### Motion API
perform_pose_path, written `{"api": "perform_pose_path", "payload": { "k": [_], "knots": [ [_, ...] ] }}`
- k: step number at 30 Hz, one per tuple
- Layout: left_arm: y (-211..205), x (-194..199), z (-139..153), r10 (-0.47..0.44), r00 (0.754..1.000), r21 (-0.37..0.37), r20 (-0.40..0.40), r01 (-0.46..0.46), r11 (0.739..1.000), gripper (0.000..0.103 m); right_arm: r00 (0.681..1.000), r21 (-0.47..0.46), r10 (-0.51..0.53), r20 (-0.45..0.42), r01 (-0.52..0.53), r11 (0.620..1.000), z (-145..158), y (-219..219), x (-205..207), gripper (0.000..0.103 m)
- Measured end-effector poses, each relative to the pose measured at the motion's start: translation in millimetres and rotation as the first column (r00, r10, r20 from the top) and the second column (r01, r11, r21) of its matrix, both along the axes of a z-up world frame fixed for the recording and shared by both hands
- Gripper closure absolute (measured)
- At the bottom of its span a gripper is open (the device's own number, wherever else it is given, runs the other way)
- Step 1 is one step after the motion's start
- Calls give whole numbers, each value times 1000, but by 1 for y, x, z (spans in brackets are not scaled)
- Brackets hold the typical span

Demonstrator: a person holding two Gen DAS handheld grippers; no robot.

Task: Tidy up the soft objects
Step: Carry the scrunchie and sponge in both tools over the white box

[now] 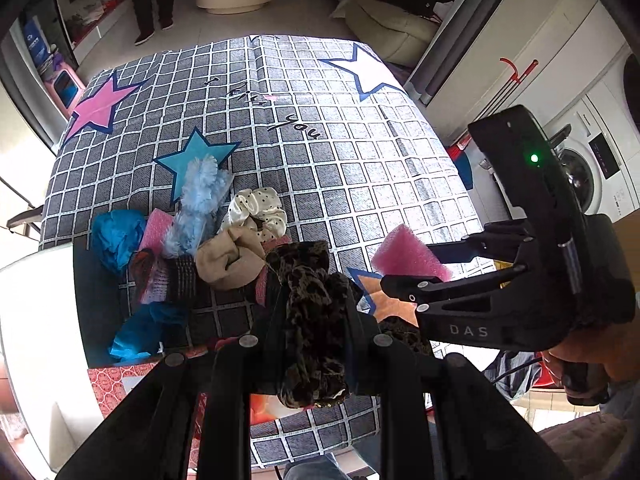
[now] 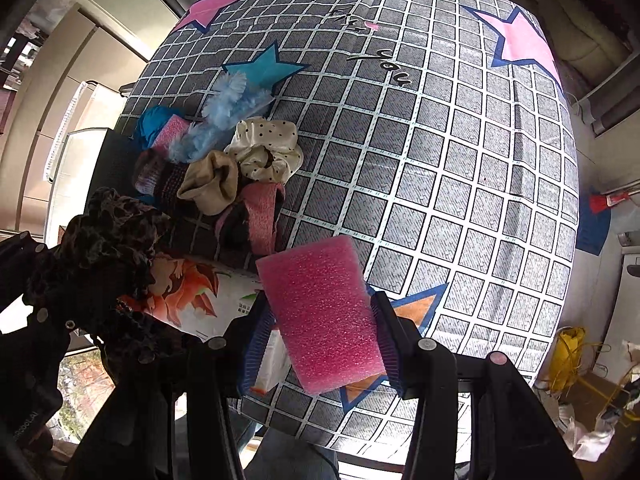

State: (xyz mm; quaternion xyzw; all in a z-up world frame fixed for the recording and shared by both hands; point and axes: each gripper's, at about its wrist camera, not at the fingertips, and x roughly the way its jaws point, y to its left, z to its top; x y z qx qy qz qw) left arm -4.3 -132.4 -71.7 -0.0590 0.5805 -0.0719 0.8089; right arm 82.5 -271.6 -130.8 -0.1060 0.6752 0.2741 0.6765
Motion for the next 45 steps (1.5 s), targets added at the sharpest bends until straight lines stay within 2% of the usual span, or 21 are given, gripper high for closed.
{"api": "perform_pose_path", "payload": {
  "k": [6,9,15,19,25,33,38,45],
  "knots": [
    [9,-57,11,-12,1000,-10,12,12,1000,79,999,5,-9,-33,9,1000,4,6,-70,52],
    [19,-79,19,2,1000,2,29,-2,1000,79,1000,20,1,-16,-1,1000,13,17,-92,52],
    [51,-110,34,86,995,34,58,-88,996,79,998,64,37,45,-40,997,38,43,-120,52],
    [78,-126,39,168,983,63,73,-173,983,79,993,90,78,83,-85,992,54,63,-131,52],
    [119,-149,46,292,951,106,100,-302,947,79,975,132,171,140,-189,973,78,107,-141,52],
    [176,-174,45,456,882,159,119,-470,868,79,948,191,270,170,-300,934,100,178,-146,52],
    [204,-183,40,522,845,181,116,-535,825,79,921,210,336,200,-375,903,114,222,-153,52],
    [220,-181,19,545,836,210,66,-545,812,79,915,202,365,171,-395,896,107,265,-144,52]
  ]
}}
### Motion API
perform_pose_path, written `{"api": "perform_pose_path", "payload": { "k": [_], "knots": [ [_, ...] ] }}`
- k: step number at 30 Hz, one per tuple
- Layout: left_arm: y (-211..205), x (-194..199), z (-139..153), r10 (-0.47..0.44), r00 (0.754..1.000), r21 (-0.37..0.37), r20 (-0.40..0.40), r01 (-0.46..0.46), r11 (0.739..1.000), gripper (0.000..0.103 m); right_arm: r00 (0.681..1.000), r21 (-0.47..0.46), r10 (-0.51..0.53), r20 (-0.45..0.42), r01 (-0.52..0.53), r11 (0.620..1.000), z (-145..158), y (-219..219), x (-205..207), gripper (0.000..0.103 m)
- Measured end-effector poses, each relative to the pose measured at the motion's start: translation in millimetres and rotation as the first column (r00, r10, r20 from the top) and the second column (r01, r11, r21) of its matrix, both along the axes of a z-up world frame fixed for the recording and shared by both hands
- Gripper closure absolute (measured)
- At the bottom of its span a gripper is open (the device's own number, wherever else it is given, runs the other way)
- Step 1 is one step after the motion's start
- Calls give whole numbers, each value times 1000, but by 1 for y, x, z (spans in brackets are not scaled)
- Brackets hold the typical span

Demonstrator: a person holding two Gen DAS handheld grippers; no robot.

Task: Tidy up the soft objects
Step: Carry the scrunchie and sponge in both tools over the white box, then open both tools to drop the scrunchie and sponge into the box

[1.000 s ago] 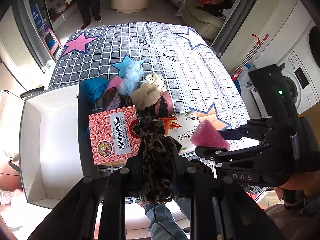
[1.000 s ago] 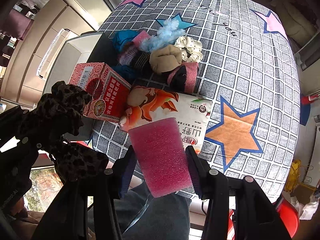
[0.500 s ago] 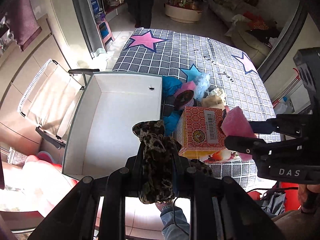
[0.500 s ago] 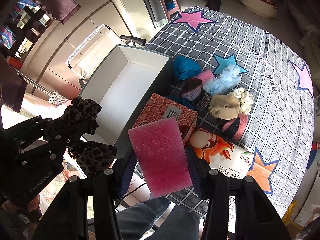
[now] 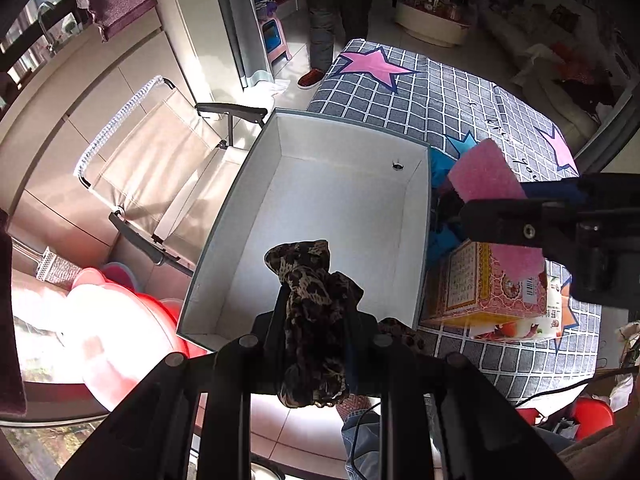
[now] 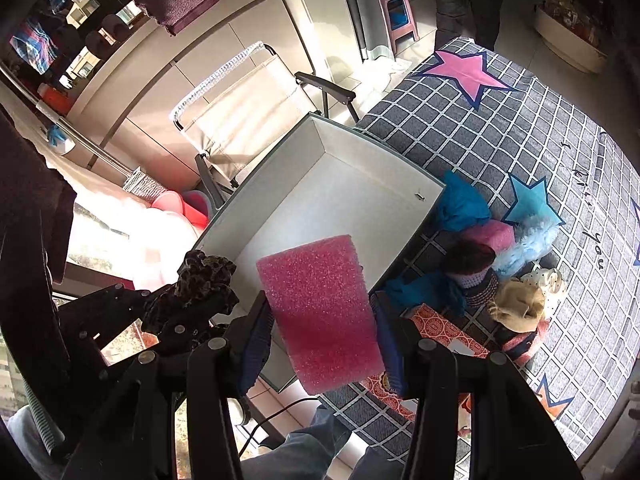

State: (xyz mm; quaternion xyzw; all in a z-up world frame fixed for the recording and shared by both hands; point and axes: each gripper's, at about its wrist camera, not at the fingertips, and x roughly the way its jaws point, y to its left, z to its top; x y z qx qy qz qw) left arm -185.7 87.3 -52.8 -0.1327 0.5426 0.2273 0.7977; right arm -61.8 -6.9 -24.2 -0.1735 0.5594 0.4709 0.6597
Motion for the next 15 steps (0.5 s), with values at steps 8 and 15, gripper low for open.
{"api": "perform_pose_path", "payload": {
  "k": [8,15],
  "knots": [
    [20,13,-23,39,998,-38,-43,-41,998,79,999,-63,22,-30,-24,998,-23,36,15,52],
    [28,17,-30,43,998,-35,-56,-45,998,74,997,-86,49,-58,-54,995,-40,59,20,52]
  ]
}}
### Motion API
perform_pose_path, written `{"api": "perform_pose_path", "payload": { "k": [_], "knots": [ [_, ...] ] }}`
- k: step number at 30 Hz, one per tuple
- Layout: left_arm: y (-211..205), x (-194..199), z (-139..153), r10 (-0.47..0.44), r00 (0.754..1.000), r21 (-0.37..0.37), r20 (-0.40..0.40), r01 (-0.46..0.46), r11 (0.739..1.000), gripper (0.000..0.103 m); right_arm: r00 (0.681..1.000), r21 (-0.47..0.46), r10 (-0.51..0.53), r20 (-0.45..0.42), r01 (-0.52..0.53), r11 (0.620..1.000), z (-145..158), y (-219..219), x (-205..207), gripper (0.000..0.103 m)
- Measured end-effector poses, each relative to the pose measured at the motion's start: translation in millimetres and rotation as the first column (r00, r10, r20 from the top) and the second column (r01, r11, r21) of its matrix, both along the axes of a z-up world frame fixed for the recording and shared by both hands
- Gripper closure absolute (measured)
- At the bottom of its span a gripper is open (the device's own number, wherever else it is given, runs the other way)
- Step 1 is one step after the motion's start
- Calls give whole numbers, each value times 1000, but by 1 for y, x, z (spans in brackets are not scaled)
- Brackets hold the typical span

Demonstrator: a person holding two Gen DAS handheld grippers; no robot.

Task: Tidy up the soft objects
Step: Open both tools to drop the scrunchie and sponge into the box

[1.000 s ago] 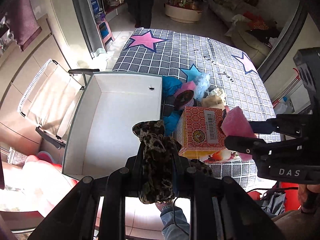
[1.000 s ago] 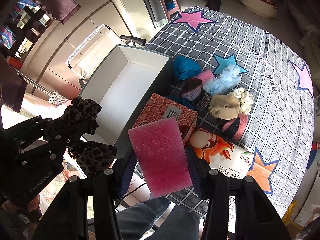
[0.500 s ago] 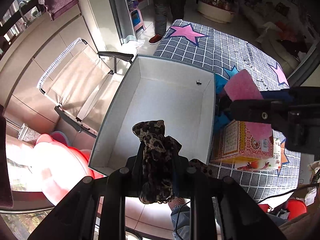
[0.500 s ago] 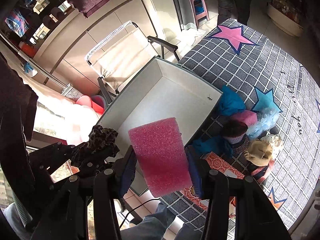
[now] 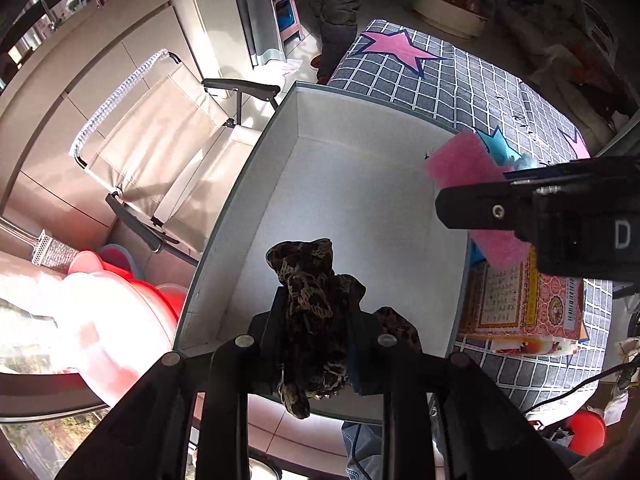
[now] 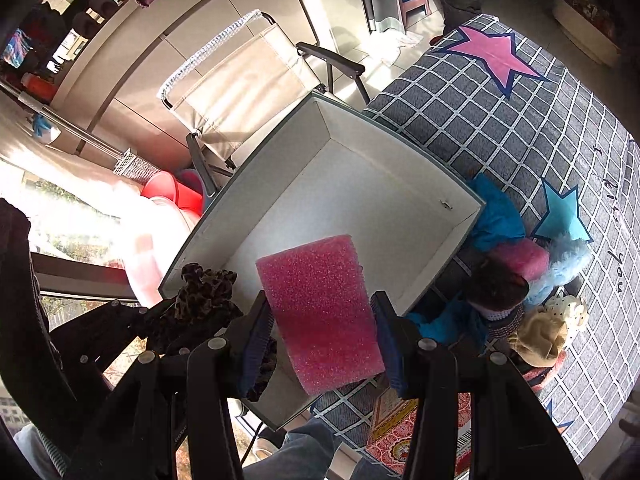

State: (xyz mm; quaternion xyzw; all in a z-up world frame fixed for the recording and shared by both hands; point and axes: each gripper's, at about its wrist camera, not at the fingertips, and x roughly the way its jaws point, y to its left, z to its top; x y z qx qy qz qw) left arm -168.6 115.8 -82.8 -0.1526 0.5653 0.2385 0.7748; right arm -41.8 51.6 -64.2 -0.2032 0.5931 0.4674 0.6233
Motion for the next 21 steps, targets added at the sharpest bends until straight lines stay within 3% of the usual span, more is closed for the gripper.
{"api": "perform_pose_path", "payload": {
  "k": [2,3,5,6,10,14,21],
  "knots": [
    [-1,2,-2,-6,1000,26,-20,6,1000,65,1000,9,12,-14,-11,1000,-2,4,1,50],
    [-2,2,-2,-1,999,58,-39,3,998,55,999,22,19,-27,-18,1000,-2,5,2,48],
    [-2,-1,-2,14,1000,83,-28,-11,996,37,998,53,25,-52,-22,998,-3,4,3,23],
    [0,-2,-1,23,1000,63,-10,-22,998,21,999,46,21,-29,-20,999,-3,2,4,2],
    [3,5,-6,30,999,-9,-38,-30,999,9,999,69,-21,25,19,997,5,-15,12,0],
    [13,18,6,101,995,-122,21,-97,988,1,994,87,-110,18,108,990,16,-43,29,0],
    [13,52,50,22,995,-20,94,-21,1000,0,976,88,-216,22,213,973,34,-81,56,0]
  ]
}}
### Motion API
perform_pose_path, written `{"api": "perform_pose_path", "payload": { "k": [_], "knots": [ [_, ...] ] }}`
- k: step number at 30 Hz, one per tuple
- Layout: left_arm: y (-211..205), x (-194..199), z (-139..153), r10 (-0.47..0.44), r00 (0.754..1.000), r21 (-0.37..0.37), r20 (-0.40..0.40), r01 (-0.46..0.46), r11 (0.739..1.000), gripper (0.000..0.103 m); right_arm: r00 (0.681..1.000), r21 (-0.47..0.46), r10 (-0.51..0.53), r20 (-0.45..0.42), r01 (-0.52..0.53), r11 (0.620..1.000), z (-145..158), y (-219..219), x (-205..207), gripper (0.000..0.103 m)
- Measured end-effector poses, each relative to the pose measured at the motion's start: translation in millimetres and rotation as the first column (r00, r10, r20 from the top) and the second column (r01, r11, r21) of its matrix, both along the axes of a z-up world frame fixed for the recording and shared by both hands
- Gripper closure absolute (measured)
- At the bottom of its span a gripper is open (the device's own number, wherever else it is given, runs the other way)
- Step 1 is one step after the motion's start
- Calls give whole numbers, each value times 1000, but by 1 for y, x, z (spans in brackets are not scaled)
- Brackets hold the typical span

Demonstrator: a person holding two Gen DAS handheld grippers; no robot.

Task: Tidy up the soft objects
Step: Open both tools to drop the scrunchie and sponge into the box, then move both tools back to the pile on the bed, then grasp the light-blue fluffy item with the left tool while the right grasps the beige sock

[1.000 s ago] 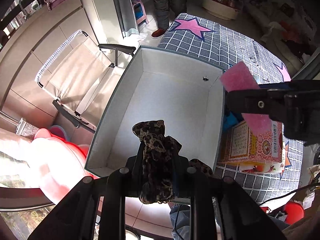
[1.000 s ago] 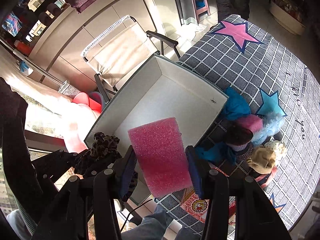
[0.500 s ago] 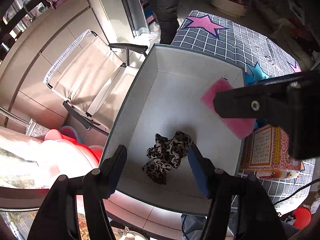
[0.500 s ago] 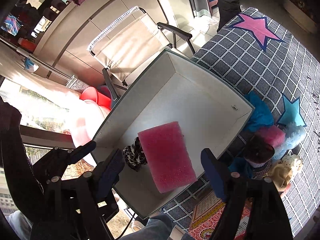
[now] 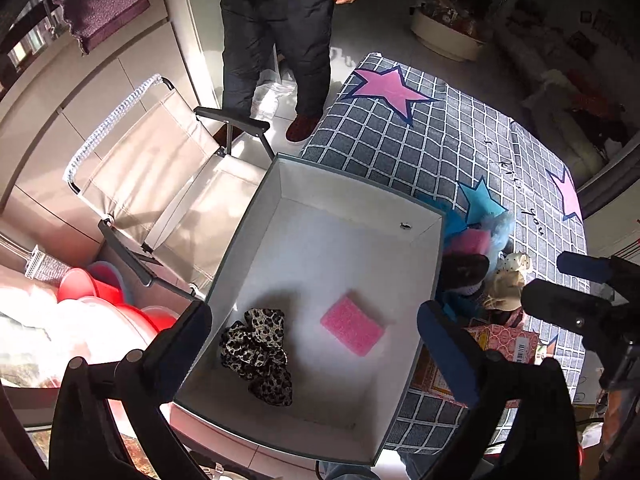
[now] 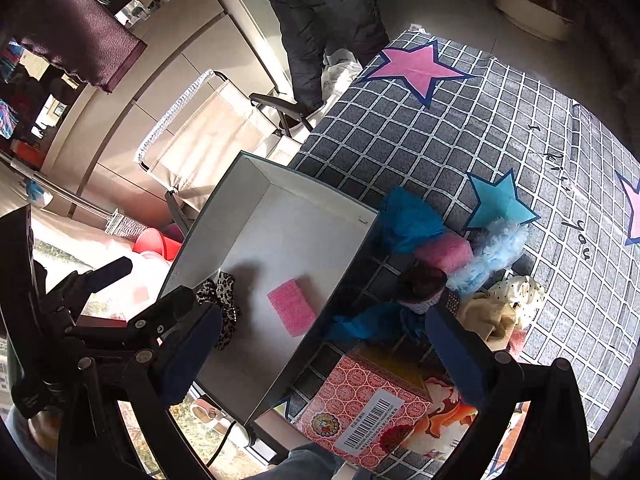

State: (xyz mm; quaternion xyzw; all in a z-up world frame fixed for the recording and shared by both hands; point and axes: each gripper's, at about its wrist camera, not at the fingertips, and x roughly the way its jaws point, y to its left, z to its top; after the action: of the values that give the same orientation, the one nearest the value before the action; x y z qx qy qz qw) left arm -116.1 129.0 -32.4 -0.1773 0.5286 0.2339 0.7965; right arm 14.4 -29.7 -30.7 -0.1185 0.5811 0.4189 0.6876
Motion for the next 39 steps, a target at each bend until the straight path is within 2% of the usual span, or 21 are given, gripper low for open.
{"api": "perform_pose_path", "payload": {
  "k": [2,5,8,11,13,16,18,22,26,31,35,37,39],
  "knots": [
    [-5,-1,0,-9,1000,-33,16,10,999,0,999,18,-45,-13,45,999,1,-20,6,0],
    [-21,-3,-23,-25,997,-106,-68,18,994,0,987,-5,-158,-28,158,987,-12,-61,17,0],
    [-40,-9,-45,-52,994,-182,-100,34,983,0,949,-54,-309,-55,306,950,-35,-112,34,0],
    [-53,-8,-48,-73,993,-210,-96,52,976,0,900,-131,-424,-102,411,902,-61,-159,49,0],
    [-56,-3,-46,-77,993,-217,-88,57,975,0,878,-166,-467,-108,447,879,-73,-182,55,0],
    [-57,7,-44,-70,994,-231,-79,51,972,0,865,-212,-486,-120,456,864,-91,-199,58,0],
    [-59,14,-42,-71,994,-220,-81,51,974,0,870,-235,-473,-138,435,869,-101,-196,60,0],
    [-64,24,-40,-68,994,-216,-89,47,975,0,900,-246,-408,-152,365,898,-119,-174,67,0],
    [-71,34,-37,-76,991,-196,-108,54,979,0,914,-267,-379,-146,333,905,-140,-148,84,0],
    [-77,61,-32,-91,989,-183,-119,68,981,0,952,-308,-288,-107,243,920,-166,-111,100,0],
    [-87,99,-31,-148,980,-150,-135,127,980,0,984,-370,-171,-46,143,918,-191,-85,98,0],
    [-96,121,-32,-189,970,-123,-153,171,978,0,986,-395,-166,-24,143,907,-200,-88,101,0],
    [-107,145,-35,-237,958,-106,-161,222,969,0,973,-383,-229,-2,210,900,-200,-105,113,0]
  ]
}}
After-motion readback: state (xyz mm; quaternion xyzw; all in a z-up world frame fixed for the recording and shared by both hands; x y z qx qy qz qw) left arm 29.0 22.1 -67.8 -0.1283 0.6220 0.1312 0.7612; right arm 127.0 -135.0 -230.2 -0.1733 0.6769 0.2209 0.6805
